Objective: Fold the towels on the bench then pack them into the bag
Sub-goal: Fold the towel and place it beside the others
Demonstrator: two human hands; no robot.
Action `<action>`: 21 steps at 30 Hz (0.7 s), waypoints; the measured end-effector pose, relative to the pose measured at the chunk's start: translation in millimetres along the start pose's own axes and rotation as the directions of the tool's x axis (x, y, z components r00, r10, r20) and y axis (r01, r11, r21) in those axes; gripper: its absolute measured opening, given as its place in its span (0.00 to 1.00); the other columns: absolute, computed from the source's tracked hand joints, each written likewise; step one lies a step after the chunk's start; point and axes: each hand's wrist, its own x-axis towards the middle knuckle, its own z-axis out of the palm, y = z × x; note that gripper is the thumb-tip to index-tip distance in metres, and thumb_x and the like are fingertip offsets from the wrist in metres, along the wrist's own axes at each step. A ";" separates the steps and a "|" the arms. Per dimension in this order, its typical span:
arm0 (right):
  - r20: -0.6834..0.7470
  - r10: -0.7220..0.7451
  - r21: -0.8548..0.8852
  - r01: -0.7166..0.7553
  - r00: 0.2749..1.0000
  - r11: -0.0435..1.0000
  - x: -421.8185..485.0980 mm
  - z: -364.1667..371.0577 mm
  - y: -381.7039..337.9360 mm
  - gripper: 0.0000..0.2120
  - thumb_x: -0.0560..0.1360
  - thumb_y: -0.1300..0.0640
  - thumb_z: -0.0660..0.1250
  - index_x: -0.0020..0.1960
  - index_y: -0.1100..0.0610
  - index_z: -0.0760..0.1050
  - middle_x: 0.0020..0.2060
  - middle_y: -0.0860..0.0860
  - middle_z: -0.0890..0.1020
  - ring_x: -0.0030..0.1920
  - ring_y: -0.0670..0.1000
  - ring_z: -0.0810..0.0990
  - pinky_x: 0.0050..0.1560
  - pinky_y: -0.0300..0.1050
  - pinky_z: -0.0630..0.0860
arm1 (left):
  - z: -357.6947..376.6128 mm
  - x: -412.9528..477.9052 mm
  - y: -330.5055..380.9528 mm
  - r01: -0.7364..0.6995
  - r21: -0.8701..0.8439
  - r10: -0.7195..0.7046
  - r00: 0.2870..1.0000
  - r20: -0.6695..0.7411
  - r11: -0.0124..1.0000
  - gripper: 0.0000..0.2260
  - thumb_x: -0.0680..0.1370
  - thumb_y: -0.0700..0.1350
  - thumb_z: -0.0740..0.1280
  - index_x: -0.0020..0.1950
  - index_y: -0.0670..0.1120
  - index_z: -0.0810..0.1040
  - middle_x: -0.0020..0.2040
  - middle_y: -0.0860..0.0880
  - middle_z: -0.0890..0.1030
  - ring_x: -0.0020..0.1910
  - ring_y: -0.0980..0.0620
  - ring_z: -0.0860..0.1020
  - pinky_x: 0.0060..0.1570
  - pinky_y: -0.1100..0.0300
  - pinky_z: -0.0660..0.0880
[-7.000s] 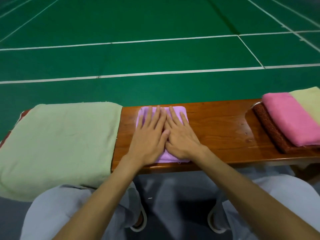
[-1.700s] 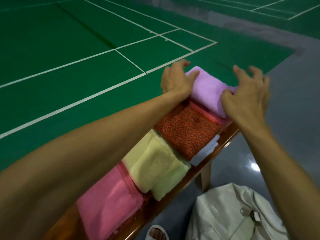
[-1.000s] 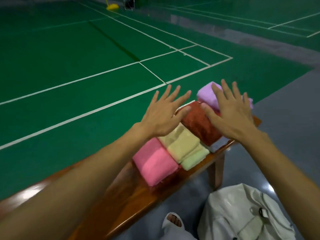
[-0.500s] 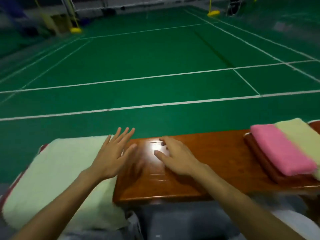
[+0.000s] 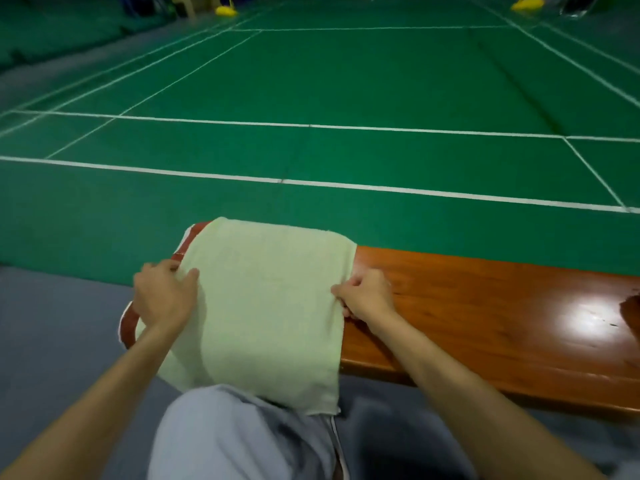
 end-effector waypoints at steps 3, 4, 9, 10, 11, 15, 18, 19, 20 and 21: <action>-0.048 -0.097 -0.088 0.093 0.994 0.992 -2.0 1.4 3.0 0.09 0.77 0.53 0.72 0.40 0.54 0.80 0.34 0.50 0.83 0.36 0.51 0.83 0.45 0.55 0.85 | 1.8 -4.6 5.6 0.003 -0.052 -0.009 0.995 -0.100 0.999 0.10 0.80 0.45 0.71 0.57 0.41 0.86 0.51 0.38 0.82 0.48 0.37 0.78 0.46 0.45 0.75; -0.047 -0.121 -0.124 0.114 0.992 0.986 -3.4 1.8 3.2 0.09 0.79 0.53 0.71 0.40 0.55 0.80 0.34 0.51 0.83 0.35 0.51 0.83 0.43 0.54 0.85 | 2.2 -6.1 7.0 0.013 -0.062 -0.020 0.993 -0.114 0.998 0.09 0.80 0.44 0.71 0.56 0.41 0.86 0.52 0.38 0.82 0.49 0.37 0.78 0.47 0.45 0.76; -0.121 -0.271 -0.267 0.232 0.955 0.935 -9.3 5.4 9.3 0.12 0.79 0.57 0.67 0.36 0.56 0.77 0.32 0.51 0.80 0.32 0.52 0.81 0.35 0.54 0.83 | -1.6 -10.7 18.9 0.013 -0.139 -0.044 0.974 -0.224 0.990 0.08 0.83 0.43 0.66 0.53 0.39 0.82 0.53 0.39 0.79 0.52 0.39 0.76 0.49 0.45 0.73; -0.147 -0.260 -0.269 0.215 0.954 0.939 -9.6 4.7 10.3 0.12 0.78 0.57 0.67 0.36 0.55 0.77 0.33 0.50 0.80 0.32 0.51 0.81 0.34 0.53 0.84 | -4.3 -10.7 23.4 0.009 -0.145 -0.044 0.970 -0.239 0.989 0.09 0.84 0.43 0.64 0.53 0.39 0.81 0.53 0.39 0.79 0.52 0.39 0.76 0.49 0.45 0.72; -0.159 -0.243 -0.248 0.200 0.957 0.948 -8.9 4.2 11.4 0.11 0.78 0.56 0.68 0.36 0.54 0.77 0.33 0.50 0.80 0.32 0.51 0.81 0.34 0.52 0.84 | -7.1 -10.1 28.0 0.020 -0.156 -0.058 0.968 -0.243 0.988 0.09 0.84 0.43 0.63 0.54 0.39 0.80 0.53 0.39 0.80 0.52 0.38 0.76 0.49 0.45 0.72; -0.139 -0.140 -0.086 0.129 0.980 0.988 -9.2 3.7 10.6 0.12 0.75 0.51 0.73 0.36 0.56 0.80 0.31 0.50 0.82 0.29 0.52 0.83 0.34 0.51 0.85 | -12.7 -9.1 42.3 0.132 -0.181 -0.150 0.985 -0.089 0.975 0.12 0.86 0.46 0.60 0.57 0.38 0.74 0.52 0.36 0.80 0.49 0.37 0.76 0.47 0.46 0.69; 0.002 0.069 0.167 -0.068 0.998 0.984 -9.2 1.4 2.7 0.13 0.70 0.51 0.80 0.42 0.59 0.81 0.32 0.51 0.85 0.27 0.48 0.84 0.39 0.48 0.85 | -11.0 -3.7 38.3 0.224 -0.127 -0.208 0.970 0.129 0.966 0.17 0.81 0.52 0.68 0.56 0.38 0.75 0.53 0.37 0.81 0.50 0.35 0.79 0.48 0.46 0.74; 0.042 0.113 0.205 -0.119 0.993 0.971 -7.7 1.4 2.0 0.12 0.69 0.53 0.81 0.43 0.60 0.82 0.31 0.52 0.85 0.27 0.48 0.84 0.41 0.49 0.86 | -11.3 -1.1 36.6 0.236 -0.111 -0.212 0.959 0.187 0.965 0.15 0.78 0.52 0.70 0.52 0.39 0.77 0.51 0.38 0.83 0.48 0.36 0.80 0.48 0.46 0.76; 0.063 0.133 0.228 -0.144 0.989 0.963 -6.7 1.5 1.4 0.11 0.69 0.54 0.81 0.42 0.60 0.82 0.31 0.52 0.85 0.28 0.48 0.83 0.42 0.48 0.85 | -12.1 1.2 35.7 0.236 -0.120 -0.204 0.951 0.231 0.964 0.13 0.77 0.51 0.72 0.48 0.41 0.79 0.47 0.40 0.83 0.45 0.37 0.80 0.47 0.47 0.78; 0.065 0.130 0.256 -0.142 0.989 0.956 -6.6 2.6 0.9 0.10 0.69 0.55 0.81 0.41 0.59 0.82 0.31 0.52 0.85 0.29 0.49 0.81 0.42 0.47 0.85 | -13.8 2.5 36.3 0.225 -0.151 -0.180 0.948 0.264 0.963 0.11 0.76 0.50 0.73 0.45 0.42 0.80 0.44 0.41 0.83 0.42 0.39 0.80 0.46 0.48 0.79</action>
